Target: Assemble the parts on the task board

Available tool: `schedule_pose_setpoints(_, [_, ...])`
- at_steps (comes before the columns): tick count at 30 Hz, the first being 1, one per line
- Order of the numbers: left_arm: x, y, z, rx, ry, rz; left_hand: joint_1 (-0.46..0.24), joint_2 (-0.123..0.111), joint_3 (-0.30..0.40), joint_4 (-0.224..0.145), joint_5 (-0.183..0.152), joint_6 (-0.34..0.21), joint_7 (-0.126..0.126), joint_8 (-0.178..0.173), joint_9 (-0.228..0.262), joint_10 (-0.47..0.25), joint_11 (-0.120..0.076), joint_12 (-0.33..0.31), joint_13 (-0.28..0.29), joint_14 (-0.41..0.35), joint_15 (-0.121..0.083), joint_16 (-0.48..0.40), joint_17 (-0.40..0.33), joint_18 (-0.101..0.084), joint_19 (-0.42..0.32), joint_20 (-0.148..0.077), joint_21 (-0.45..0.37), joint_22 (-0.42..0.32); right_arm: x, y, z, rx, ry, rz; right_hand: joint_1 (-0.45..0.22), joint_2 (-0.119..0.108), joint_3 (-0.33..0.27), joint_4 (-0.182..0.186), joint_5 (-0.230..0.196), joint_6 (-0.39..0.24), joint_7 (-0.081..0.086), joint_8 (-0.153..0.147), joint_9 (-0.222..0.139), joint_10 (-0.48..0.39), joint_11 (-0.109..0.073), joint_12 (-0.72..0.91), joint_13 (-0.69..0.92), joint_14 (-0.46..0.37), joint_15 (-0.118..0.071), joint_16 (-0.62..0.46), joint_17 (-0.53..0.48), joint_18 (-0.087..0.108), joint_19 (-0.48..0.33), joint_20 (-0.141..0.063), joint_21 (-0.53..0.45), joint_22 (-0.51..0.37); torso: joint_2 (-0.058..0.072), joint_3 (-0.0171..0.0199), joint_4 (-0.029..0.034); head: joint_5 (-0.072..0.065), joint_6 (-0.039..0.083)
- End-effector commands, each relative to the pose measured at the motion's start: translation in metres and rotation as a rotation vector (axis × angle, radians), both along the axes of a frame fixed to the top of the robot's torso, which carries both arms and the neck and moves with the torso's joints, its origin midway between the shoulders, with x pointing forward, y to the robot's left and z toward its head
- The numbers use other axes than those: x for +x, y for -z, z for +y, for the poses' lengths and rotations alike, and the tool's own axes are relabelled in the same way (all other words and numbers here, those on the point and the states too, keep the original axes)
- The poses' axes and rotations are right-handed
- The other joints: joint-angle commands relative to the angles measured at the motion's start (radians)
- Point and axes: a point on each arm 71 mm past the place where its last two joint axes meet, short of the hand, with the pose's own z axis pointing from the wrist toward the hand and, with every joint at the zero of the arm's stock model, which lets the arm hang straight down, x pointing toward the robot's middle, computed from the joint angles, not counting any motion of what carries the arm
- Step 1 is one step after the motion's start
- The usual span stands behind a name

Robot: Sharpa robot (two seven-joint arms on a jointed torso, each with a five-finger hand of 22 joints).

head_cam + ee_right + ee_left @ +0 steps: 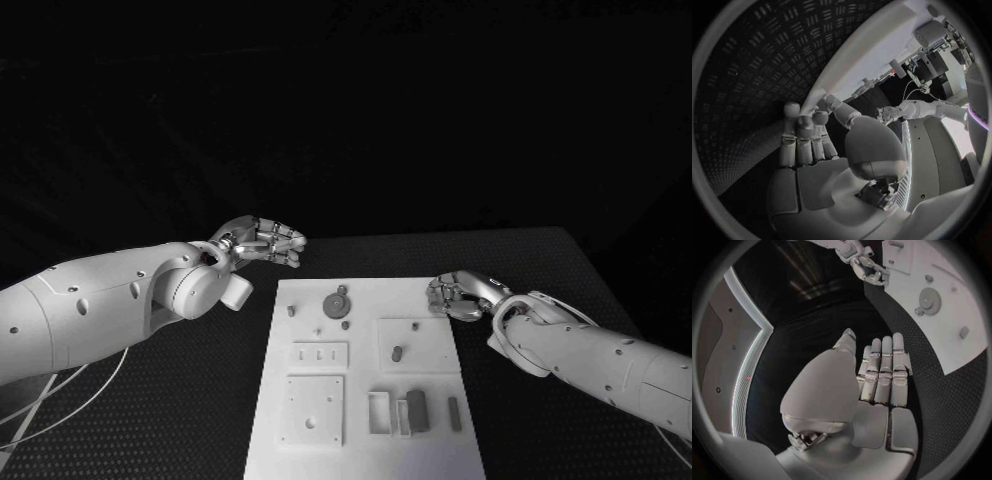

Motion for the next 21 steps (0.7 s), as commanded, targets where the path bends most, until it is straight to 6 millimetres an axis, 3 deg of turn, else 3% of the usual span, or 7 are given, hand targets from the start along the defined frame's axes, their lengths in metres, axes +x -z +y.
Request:
schedule_pose_setpoints(1, [-0.0006, -0.0006, -0.0019, -0.001, 0.015, -0.004, -0.002, -0.001, -0.006, 0.000, -0.004, 0.000, 0.010, -0.004, 0.001, -0.006, 0.003, -0.002, 0.001, 0.004, 0.000, -0.005, 0.002, 0.011, 0.005, 0.001, -0.006, 0.001, -0.0002, -0.0003, 0.0013, -0.007, -0.002, -0.009, 0.011, 0.004, 0.003, -0.001, 0.002, 0.213, -0.038, 0.003, 0.002, -0.039, -0.050, 0.006, -0.001, 0.023, -0.029, 0.004, 0.001, 0.015, 0.010, -0.001, 0.006, 0.019, 0.000, 0.0001, 0.0001, 0.000, -0.001])
schedule_pose_setpoints(21, [-0.0007, -0.0007, -0.0018, -0.003, 0.018, -0.004, -0.003, 0.000, -0.005, 0.000, -0.004, 0.000, 0.011, -0.005, 0.002, -0.006, 0.003, -0.002, 0.001, 0.005, 0.000, -0.006, 0.002, 0.011, 0.005, 0.001, -0.006, 0.001, 0.0007, -0.0007, -0.0034, 0.014, 0.045, -0.004, 0.015, 0.006, 0.002, -0.001, 0.002, 0.236, -0.049, 0.008, 0.017, -0.008, -0.062, 0.019, -0.004, 0.052, -0.041, 0.019, 0.004, 0.015, 0.035, -0.015, 0.025, 0.018, 0.000, 0.0013, -0.0007, 0.000, -0.005])
